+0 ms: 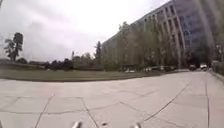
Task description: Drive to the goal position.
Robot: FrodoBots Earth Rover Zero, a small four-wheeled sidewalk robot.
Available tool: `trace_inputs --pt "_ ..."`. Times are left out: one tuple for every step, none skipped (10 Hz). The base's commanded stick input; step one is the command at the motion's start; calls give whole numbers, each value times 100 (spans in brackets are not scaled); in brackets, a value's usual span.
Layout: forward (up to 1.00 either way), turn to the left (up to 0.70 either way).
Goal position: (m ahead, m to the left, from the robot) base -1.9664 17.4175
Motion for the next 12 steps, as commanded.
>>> trace_inputs --pt "70 35" --pt "70 35" --pt "70 35" --pt "70 35" --pt "70 35" --pt "70 35" --pt "70 35" --pt "70 35" --pt "70 35" --pt "70 35" --pt "70 35" --pt "70 35"
